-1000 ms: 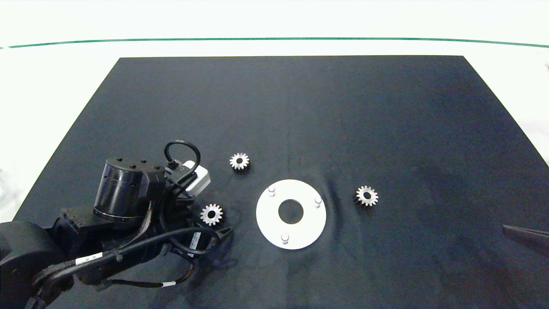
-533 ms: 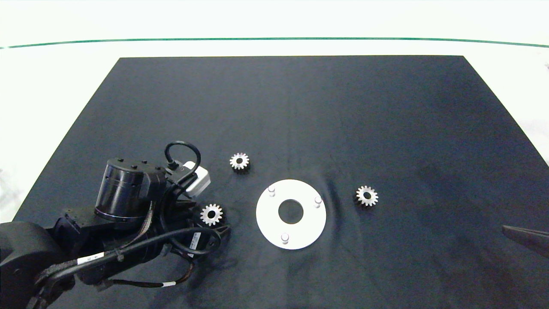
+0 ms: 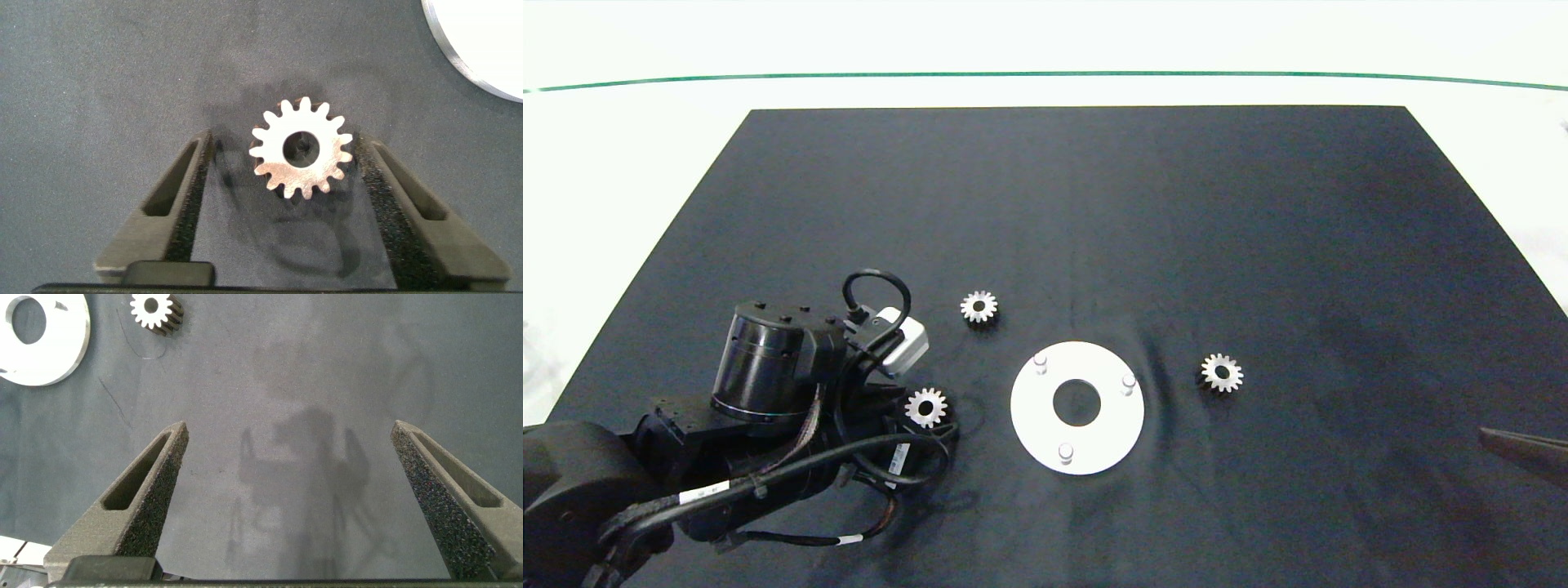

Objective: Install three planetary gears onto the carrier pins

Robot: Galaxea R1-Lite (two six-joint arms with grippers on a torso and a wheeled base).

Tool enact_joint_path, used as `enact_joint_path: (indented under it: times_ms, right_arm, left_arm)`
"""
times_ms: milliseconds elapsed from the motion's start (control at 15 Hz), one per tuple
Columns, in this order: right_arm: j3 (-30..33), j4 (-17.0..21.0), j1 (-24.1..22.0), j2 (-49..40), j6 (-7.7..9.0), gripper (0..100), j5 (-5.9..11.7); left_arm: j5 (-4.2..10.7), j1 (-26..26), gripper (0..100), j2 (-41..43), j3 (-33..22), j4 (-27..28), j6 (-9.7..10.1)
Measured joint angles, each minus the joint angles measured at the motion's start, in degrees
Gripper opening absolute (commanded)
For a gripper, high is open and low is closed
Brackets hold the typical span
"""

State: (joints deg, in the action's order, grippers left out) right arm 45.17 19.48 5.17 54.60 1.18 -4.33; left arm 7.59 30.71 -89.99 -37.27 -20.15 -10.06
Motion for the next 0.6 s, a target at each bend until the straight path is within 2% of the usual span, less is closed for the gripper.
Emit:
enact_joint_path:
  times_ms: [600]
  right_arm:
    - [-0.1,0.0,0.0,0.0,0.02,100,-0.02]
  left_arm:
    - [0.50,0.0,47,0.0,0.1,0.0,0.00]
